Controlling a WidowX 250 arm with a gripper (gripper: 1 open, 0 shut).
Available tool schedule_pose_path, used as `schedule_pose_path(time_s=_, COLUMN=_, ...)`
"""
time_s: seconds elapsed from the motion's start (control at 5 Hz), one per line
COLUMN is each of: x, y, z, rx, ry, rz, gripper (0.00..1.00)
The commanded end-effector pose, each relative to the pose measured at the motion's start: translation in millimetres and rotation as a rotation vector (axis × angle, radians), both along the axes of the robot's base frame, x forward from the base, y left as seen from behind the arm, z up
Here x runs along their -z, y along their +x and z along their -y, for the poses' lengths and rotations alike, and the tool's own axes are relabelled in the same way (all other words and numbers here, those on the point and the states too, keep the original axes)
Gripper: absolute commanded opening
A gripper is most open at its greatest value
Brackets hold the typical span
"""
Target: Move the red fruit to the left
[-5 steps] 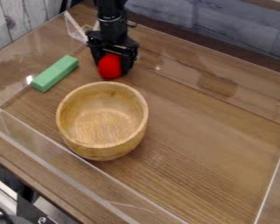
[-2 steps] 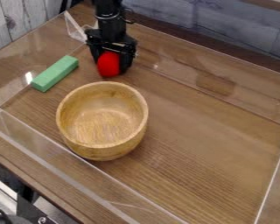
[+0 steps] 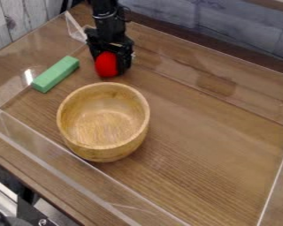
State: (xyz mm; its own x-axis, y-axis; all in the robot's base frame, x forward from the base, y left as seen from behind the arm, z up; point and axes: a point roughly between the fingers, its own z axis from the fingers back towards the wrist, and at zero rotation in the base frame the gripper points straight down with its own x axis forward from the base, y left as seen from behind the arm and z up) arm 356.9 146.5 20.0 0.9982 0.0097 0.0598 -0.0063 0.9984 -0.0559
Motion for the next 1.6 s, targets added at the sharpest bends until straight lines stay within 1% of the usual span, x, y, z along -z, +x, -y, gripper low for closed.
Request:
schedule_pose_path(time_s=0.0, x=-17.1, y=-2.3, z=-11.5, rx=0.039, ry=-0.01, rz=0.024, gripper=1.0)
schedule_pose_path(time_s=0.2, x=-23.3, y=-7.3, z=-11.4, rx=0.093, ry=-0.031, rz=0.02, gripper=1.0)
schedule_pose_path(time_s=0.4, x=-36.7, y=-14.4, z=0.9, rx=0.009, ry=-0.054, rz=0.024, gripper=1.0)
schedule_pose_path(time_s=0.6, x=-50.5, y=-18.1, z=11.1, rx=-0.074, ry=-0.073, rz=0.035, gripper=1.0)
schedule_pose_path(time_s=0.8, x=-70.6, y=-12.1, z=7.2, rx=-0.132, ry=-0.091, rz=0.043, gripper=1.0)
schedule_pose_path(time_s=1.0, x=-76.4, y=-5.4, z=-0.1, rx=-0.175, ry=-0.092, rz=0.032, gripper=0.0)
schedule_pose_path(time_s=1.4, x=-66.3, y=-5.2, z=8.7, rx=-0.097, ry=-0.079, rz=-0.014, gripper=0.0)
